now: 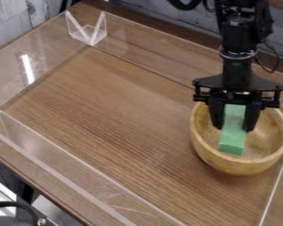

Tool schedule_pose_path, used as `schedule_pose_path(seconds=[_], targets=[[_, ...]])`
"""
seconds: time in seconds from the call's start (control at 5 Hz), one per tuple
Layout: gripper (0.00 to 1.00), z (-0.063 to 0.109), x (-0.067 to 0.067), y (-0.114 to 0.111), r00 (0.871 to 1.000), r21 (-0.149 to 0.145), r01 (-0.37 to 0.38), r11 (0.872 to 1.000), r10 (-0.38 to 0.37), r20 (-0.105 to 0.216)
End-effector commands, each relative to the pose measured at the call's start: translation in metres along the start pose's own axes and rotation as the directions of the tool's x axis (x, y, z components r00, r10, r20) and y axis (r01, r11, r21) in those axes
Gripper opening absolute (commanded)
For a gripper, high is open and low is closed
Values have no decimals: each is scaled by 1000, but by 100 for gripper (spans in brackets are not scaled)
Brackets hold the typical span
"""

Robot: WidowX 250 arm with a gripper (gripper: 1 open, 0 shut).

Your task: Remove the green block from inside the brown bowl and put it on the table

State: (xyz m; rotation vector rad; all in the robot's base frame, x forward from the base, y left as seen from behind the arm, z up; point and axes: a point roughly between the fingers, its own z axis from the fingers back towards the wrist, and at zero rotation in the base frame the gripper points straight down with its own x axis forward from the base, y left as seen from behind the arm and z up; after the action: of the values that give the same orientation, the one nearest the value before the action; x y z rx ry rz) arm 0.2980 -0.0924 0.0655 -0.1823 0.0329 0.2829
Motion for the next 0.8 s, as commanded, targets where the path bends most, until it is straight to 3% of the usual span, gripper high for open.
schedule_pose_path(seconds=[0.0, 0.6], targets=[[0, 34, 10, -8, 996, -55, 11, 998, -5, 93], [0, 43, 11, -6, 995, -66, 5, 998, 2, 104]])
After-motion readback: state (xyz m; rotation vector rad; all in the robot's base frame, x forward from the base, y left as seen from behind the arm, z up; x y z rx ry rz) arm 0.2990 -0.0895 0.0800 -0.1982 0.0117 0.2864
